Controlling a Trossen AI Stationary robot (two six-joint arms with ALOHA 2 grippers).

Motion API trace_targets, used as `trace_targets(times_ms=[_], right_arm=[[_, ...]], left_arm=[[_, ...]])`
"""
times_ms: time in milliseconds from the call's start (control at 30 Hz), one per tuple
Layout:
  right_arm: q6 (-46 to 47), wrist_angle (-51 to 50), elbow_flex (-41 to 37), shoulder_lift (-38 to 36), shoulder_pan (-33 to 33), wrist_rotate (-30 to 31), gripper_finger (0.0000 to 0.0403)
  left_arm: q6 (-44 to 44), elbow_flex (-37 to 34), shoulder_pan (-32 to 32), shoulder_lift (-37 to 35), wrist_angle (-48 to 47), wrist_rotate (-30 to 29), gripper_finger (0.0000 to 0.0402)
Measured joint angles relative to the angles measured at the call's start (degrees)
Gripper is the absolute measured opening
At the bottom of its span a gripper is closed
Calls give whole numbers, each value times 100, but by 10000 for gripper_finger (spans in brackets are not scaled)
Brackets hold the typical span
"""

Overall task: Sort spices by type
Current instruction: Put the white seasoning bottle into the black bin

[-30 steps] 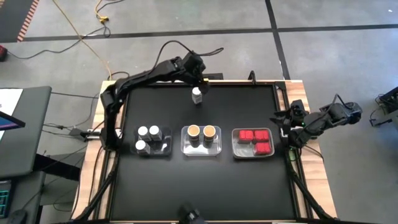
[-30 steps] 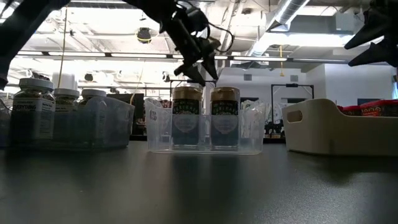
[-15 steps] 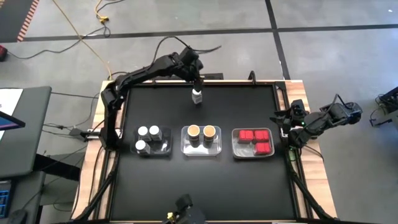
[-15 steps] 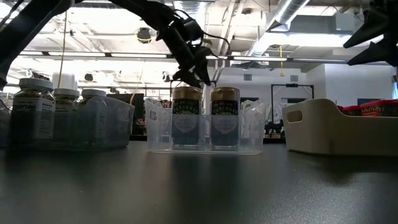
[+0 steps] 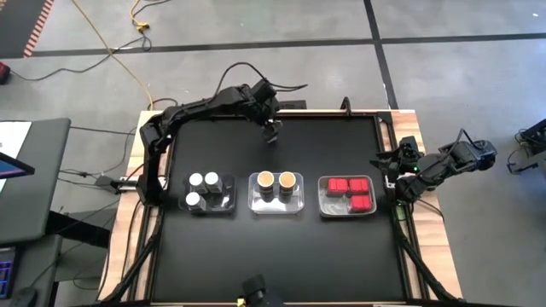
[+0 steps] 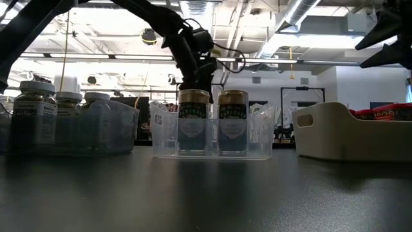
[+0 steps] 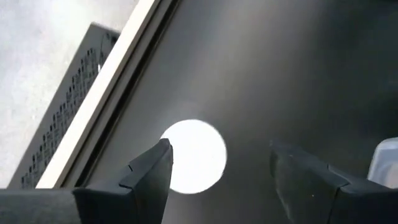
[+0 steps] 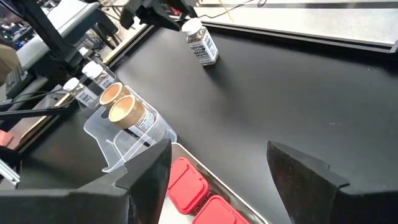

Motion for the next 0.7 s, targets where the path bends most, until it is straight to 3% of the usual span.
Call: trace_targets(times_ms=[300,700], right_arm=[[-28,-66,0,0,0,0,292],[2,-66,0,0,0,-2,292]], left_arm=[[103,-469,7,-15,454,-72,249],[257,-473,3,-11,627,-67,249]])
